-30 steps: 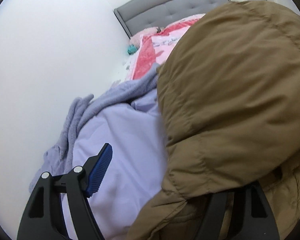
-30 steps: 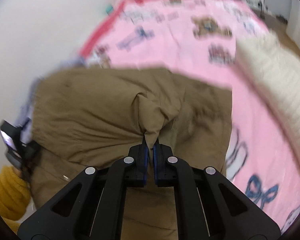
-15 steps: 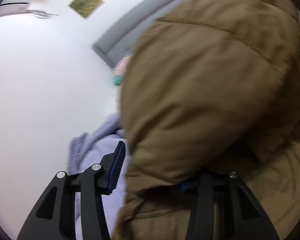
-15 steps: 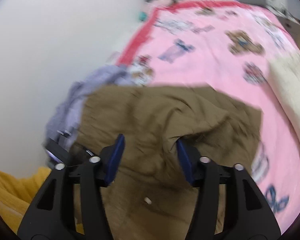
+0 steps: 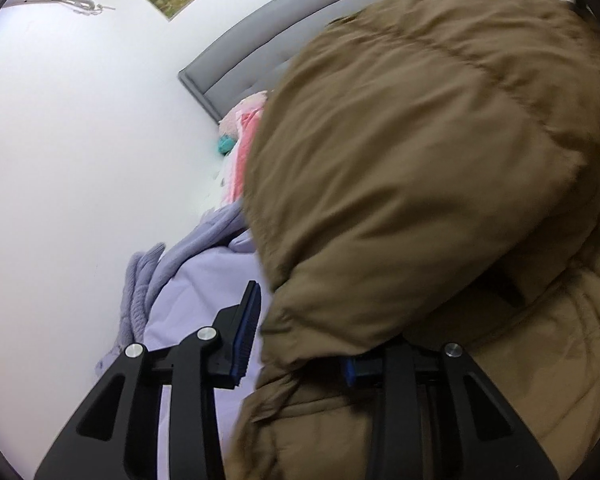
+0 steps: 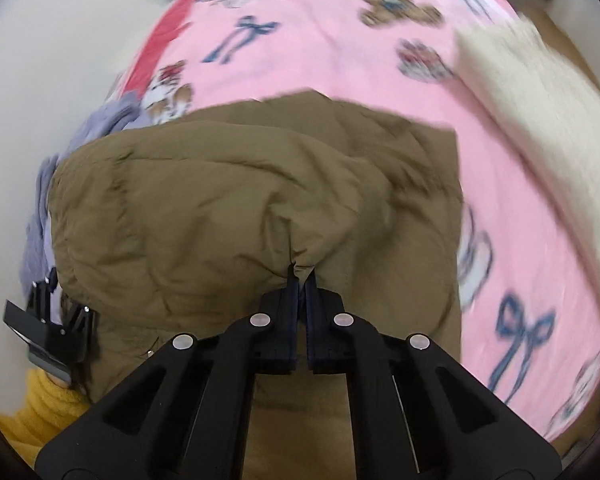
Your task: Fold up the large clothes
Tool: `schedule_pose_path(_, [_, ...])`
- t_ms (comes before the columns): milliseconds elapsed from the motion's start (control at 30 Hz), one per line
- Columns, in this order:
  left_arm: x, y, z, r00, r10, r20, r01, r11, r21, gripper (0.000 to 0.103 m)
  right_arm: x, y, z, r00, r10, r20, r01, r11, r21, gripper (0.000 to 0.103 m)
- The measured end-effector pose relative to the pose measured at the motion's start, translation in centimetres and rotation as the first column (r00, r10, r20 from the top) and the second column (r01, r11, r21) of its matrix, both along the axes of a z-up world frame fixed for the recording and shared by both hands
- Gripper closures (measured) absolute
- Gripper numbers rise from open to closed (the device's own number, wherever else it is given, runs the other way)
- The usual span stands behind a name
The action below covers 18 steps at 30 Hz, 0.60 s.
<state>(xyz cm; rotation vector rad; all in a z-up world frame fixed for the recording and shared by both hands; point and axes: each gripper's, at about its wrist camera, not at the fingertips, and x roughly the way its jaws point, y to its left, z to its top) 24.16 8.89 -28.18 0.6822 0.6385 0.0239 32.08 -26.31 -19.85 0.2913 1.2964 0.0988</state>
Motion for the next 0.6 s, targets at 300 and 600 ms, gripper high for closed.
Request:
schedule_pose_path(300, [-0.1, -1.0, -0.5, 1.000, -0.024, 0.011, 0.024, 0.999, 0.044, 0.068, 0.4, -1.2, -3.9, 1.000, 0.017, 0.018, -0.017, 1.000, 0.012, 0.056])
schedule_pose_path(600, [0.0, -1.5, -0.7, 0.997, -0.057, 0.048, 0.054, 0.997, 0.061, 0.069, -2.2, -2.1, 7.8, 0.971, 0.020, 0.239, -0.041, 0.996, 0.082, 0.041])
